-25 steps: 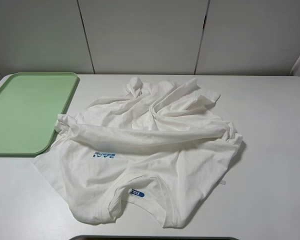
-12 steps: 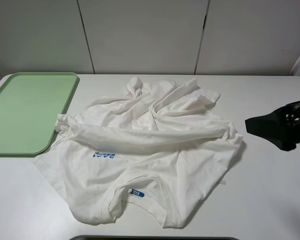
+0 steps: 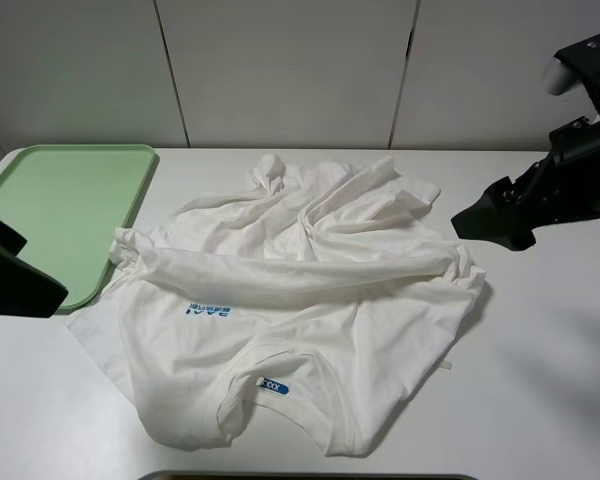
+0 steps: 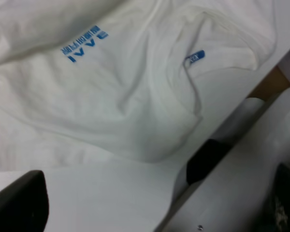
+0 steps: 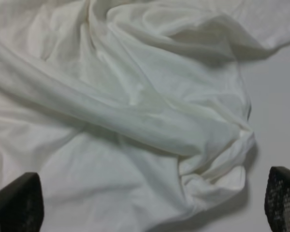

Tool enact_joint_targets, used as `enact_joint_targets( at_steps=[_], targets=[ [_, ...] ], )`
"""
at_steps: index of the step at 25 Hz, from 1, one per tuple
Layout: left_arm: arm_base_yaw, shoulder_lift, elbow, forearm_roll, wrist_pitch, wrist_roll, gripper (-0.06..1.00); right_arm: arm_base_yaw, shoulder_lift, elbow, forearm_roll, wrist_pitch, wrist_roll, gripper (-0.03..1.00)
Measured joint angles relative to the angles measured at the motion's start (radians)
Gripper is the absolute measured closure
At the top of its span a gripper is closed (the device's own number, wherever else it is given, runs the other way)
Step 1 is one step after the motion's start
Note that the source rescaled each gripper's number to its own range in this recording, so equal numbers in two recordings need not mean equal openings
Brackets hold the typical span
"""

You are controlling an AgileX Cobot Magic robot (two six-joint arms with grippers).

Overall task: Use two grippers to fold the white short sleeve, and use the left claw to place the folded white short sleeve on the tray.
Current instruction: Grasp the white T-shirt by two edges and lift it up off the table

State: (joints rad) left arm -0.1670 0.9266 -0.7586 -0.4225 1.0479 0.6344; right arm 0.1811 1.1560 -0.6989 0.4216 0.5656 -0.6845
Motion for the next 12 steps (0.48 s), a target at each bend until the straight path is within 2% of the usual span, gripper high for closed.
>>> enact_joint_targets(
  at_steps=[6, 12],
  targets=[
    [0.000, 0.099, -0.001, 0.000, -0.096, 0.043, 0.03, 0.000, 0.138, -0.030, -0.046, 0.016, -0.197, -0.03],
    [0.000, 0.148, -0.005, -0.001, -0.115, 0.044, 0.03, 0.000, 0.264, -0.030, -0.233, 0.012, -0.237, -0.03]
  ],
)
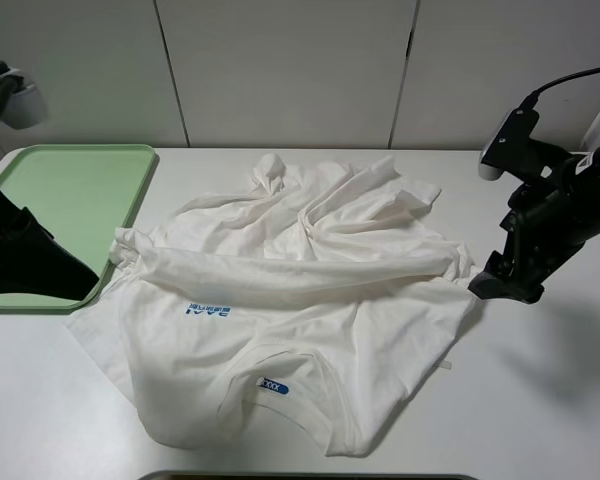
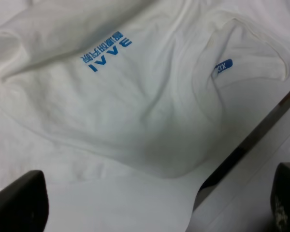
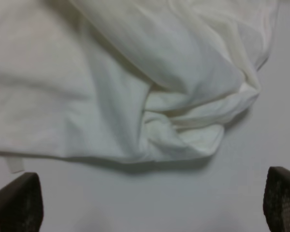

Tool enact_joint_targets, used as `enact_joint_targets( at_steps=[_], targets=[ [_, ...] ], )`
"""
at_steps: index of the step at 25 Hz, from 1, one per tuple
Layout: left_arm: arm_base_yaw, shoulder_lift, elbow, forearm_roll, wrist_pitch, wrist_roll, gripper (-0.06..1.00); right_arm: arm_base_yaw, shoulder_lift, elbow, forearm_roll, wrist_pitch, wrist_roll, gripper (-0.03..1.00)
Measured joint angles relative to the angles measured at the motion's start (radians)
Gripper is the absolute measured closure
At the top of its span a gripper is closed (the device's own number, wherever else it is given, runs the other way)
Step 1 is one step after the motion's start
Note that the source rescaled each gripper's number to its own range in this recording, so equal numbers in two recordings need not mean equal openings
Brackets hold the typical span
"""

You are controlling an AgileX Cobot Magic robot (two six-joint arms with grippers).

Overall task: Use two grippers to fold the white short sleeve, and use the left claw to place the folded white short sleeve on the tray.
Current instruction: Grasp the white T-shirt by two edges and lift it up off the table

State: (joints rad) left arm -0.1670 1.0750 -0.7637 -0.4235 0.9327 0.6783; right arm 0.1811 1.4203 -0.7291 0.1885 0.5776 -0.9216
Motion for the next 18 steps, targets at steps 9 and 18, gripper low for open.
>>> enact_joint_targets(
  at_steps=[9, 18],
  targets=[
    [0.000, 0.133, 0.000, 0.016, -0.054, 0.038, 0.03, 0.147, 0.084, -0.001, -0.153, -0.152, -0.001, -0.03],
    [0.000, 0.175, 0.000, 0.069, -0.052, 0.041, 0.03, 0.206, 0.143, -0.001, -0.258, -0.285, 0.002, -0.03]
  ],
)
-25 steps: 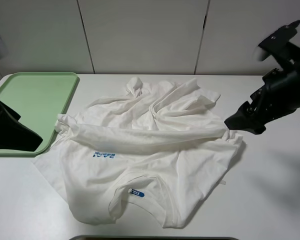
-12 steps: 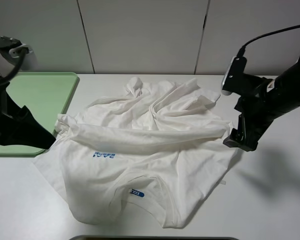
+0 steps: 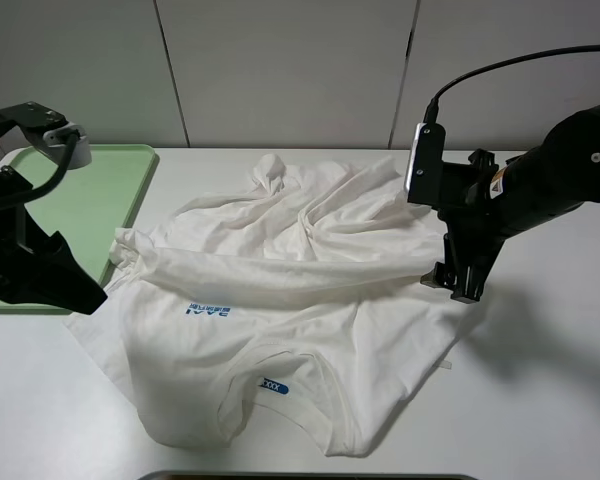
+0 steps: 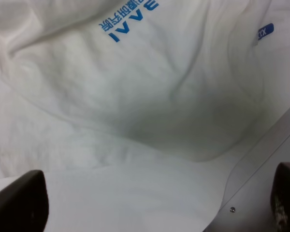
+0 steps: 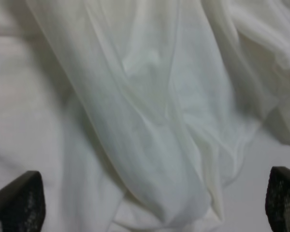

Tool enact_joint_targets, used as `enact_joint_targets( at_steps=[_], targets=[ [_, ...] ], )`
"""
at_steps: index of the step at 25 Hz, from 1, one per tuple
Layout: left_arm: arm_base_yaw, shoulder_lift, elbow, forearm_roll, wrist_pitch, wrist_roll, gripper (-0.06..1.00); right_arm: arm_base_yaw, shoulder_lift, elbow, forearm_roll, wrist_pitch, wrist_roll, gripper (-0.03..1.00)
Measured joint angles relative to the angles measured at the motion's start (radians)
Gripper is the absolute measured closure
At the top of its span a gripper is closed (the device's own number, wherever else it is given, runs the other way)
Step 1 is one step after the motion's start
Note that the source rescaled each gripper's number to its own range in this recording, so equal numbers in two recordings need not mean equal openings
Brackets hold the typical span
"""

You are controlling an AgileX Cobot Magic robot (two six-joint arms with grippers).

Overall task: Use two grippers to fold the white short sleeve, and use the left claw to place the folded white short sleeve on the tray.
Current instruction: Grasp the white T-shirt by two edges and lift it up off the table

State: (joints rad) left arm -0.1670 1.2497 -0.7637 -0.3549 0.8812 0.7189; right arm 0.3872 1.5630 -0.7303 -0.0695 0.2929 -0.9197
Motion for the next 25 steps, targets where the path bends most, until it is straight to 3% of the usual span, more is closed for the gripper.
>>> enact_joint_targets(
  at_steps=[10, 22, 25],
  targets=[
    [0.000, 0.001, 0.000, 0.001, 0.002, 0.000, 0.03, 0.000, 0.140, 0.000, -0.002, -0.086, 0.005, -0.03],
    [0.000, 0.001, 0.000, 0.002, 0.005, 0.000, 0.03, 0.000, 0.156, 0.000, -0.004, -0.222, 0.046, -0.03],
    [0.000, 0.001, 0.000, 0.002, 0.008, 0.000, 0.03, 0.000, 0.188, -0.001, -0.048, -0.232, 0.046, -0.03]
  ],
)
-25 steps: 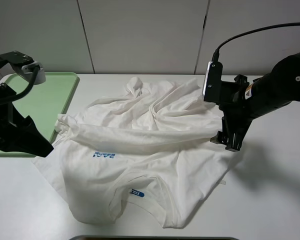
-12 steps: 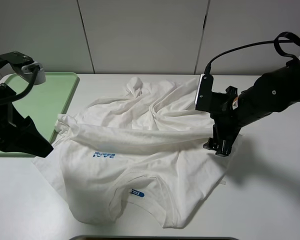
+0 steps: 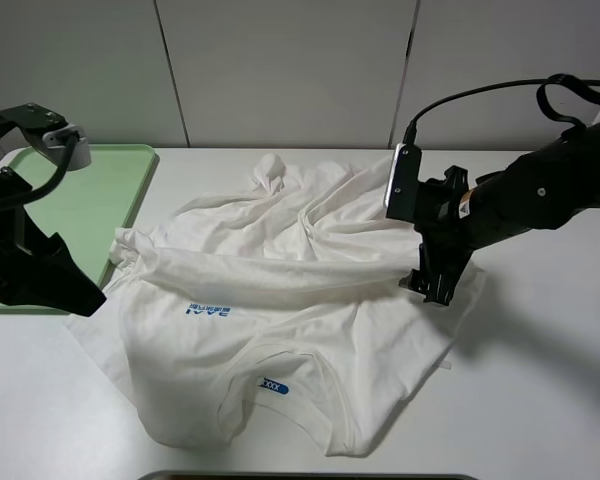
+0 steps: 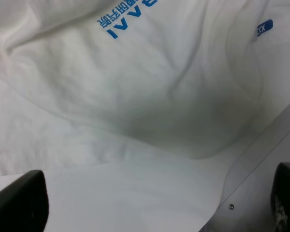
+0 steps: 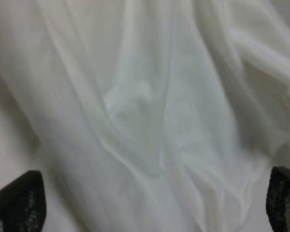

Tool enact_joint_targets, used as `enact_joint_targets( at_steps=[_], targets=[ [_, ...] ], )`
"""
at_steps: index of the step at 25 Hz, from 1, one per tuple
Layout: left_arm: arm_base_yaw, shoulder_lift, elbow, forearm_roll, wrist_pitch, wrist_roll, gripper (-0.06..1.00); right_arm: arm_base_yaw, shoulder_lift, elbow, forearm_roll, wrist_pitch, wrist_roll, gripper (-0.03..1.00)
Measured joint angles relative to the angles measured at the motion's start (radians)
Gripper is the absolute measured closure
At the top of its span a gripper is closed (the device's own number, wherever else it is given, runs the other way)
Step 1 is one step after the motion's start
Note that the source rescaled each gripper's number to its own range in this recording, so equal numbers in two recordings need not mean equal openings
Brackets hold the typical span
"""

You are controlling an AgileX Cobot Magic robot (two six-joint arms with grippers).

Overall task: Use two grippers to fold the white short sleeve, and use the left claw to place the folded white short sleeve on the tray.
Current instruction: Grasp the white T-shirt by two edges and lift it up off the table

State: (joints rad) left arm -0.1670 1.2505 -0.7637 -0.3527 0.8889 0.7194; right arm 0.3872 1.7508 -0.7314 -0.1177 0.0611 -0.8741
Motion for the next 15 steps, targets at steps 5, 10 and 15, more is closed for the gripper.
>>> enact_joint_targets(
  at_steps=[5, 10, 15],
  targets=[
    [0.000, 0.000, 0.000, 0.000, 0.000, 0.000, 0.03, 0.000, 0.049, 0.000, -0.005, -0.022, 0.009, -0.03],
    [0.000, 0.000, 0.000, 0.000, 0.000, 0.000, 0.03, 0.000, 0.077, -0.001, -0.005, -0.071, 0.016, -0.03],
    [0.000, 0.000, 0.000, 0.000, 0.000, 0.000, 0.03, 0.000, 0.112, -0.001, -0.005, -0.067, 0.016, 0.11]
  ],
)
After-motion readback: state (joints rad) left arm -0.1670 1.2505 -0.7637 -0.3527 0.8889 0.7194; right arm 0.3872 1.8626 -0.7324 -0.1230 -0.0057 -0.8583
